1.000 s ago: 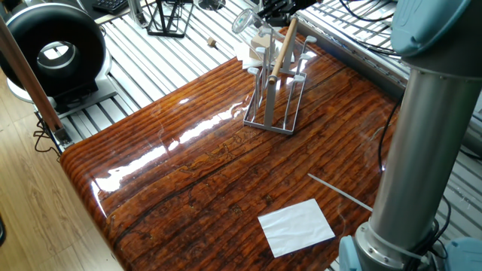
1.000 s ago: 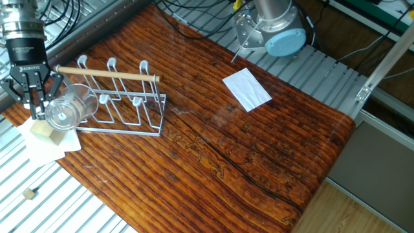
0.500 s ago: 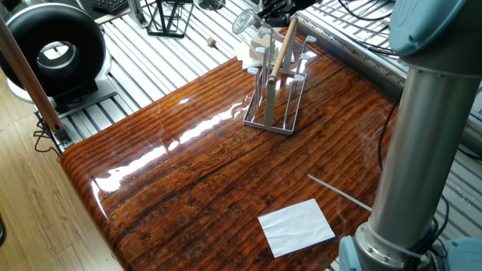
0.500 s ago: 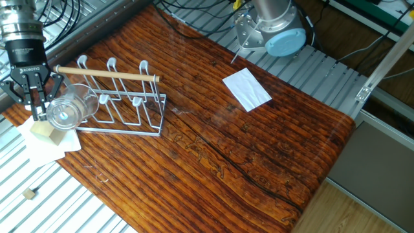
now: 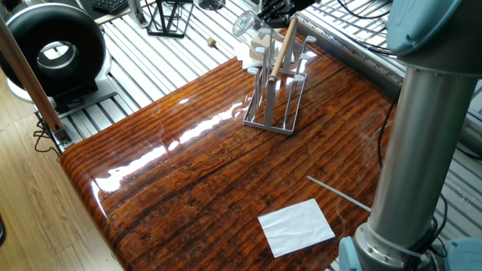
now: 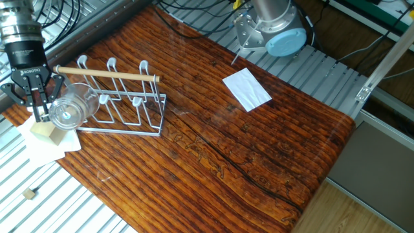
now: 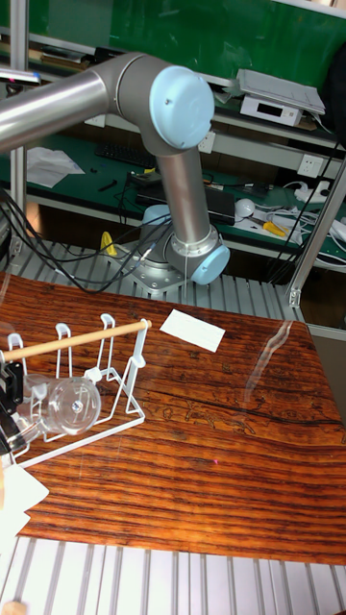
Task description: Put the cup on the cup rack
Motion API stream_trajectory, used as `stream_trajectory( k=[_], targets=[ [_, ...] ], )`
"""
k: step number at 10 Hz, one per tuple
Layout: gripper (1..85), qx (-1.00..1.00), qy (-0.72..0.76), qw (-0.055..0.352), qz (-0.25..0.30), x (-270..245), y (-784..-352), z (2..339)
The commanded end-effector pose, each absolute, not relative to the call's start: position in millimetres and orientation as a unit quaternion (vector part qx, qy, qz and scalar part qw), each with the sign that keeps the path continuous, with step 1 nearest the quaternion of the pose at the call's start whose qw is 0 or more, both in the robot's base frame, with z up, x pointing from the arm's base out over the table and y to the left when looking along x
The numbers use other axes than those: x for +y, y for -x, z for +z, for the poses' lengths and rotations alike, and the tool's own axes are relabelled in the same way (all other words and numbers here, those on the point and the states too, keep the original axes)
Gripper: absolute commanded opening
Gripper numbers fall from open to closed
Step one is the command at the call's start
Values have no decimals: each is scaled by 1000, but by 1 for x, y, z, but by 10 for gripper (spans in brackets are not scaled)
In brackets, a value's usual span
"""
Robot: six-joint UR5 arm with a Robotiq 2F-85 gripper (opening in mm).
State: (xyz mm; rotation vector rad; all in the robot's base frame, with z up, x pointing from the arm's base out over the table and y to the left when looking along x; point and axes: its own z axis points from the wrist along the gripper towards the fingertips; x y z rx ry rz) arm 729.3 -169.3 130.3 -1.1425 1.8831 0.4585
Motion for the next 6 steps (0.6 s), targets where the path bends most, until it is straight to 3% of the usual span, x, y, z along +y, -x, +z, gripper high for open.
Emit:
stream_trajectory(
  k=[1, 6],
  targets=[
    [10, 743, 461, 443, 197, -164, -731, 136],
    [10, 734, 465, 450, 207, -160, -732, 136]
  ],
)
